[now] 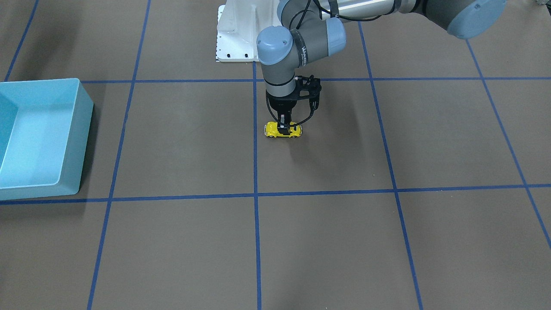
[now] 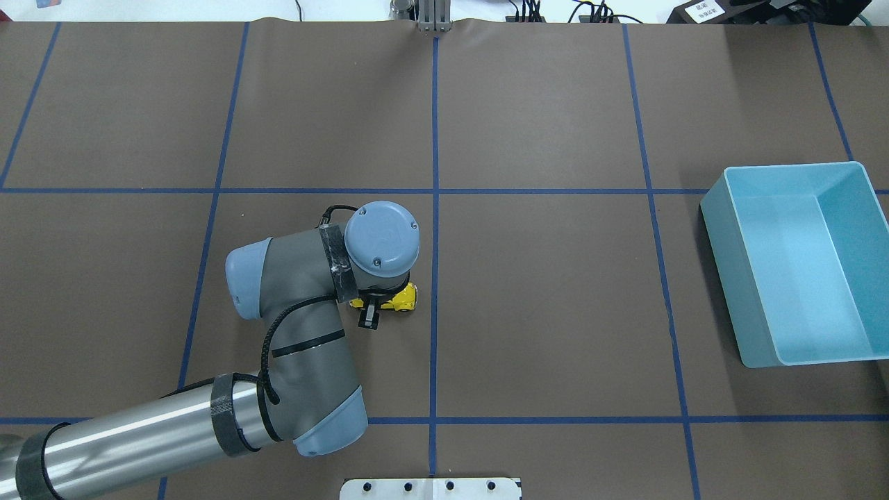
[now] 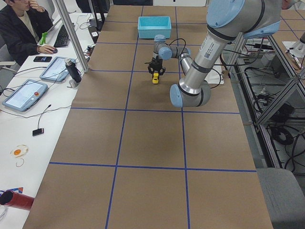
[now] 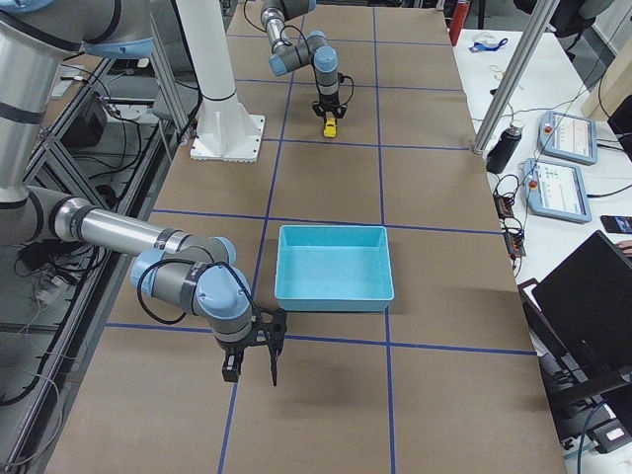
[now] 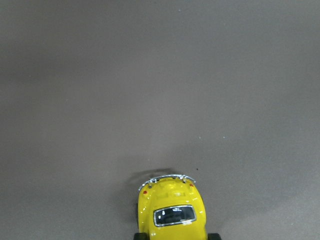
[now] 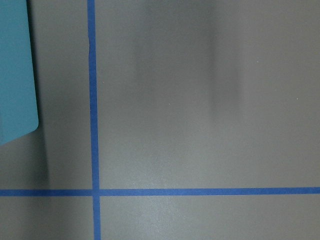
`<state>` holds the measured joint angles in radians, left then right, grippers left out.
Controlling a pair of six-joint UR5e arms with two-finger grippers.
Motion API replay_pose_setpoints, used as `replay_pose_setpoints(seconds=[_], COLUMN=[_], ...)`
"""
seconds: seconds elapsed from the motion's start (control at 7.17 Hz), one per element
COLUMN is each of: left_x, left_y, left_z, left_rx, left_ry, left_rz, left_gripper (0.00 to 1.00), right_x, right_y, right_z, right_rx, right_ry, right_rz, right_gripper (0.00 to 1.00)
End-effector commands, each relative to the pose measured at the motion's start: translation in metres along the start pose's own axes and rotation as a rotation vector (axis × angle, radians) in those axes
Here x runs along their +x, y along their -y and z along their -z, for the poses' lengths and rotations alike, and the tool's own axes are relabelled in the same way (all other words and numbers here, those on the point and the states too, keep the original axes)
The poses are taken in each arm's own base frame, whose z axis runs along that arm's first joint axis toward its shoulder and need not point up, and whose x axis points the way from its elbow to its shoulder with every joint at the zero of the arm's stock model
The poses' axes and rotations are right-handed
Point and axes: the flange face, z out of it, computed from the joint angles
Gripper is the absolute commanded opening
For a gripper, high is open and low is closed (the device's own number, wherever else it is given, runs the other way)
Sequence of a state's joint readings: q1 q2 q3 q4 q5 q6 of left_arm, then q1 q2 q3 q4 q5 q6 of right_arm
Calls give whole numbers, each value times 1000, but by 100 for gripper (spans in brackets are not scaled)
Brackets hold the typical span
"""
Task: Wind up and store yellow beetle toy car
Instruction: 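Lift the left gripper off the car, letting it roll toward the bin, then retract the left arm away from the table while the car rolls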
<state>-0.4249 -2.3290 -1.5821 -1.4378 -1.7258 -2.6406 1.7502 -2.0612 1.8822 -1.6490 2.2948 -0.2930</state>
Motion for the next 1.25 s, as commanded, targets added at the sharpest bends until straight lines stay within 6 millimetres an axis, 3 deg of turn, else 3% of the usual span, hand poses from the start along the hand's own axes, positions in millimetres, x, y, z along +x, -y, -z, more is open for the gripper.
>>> replay_pose_setpoints(seconds=[0.0, 0.14, 0.7, 1.12], left_x=[4, 6, 1, 20], left_y=[7, 10, 36, 67], left_z=[21, 31, 29, 35], left_rx=[-32, -44, -36, -29], left_ry=[-18, -32, -43, -88], left_rz=[-40, -46, -199, -419], left_gripper=[99, 99, 100, 100], right_x=[0, 0, 0, -1], right_y=[0, 0, 0, 9], right_z=[0, 0, -1, 4], right_rx=[0, 0, -1, 11], right_ry=[0, 0, 2, -2], right_rz=[-2, -3, -6, -9], right_gripper=[100, 100, 100, 100])
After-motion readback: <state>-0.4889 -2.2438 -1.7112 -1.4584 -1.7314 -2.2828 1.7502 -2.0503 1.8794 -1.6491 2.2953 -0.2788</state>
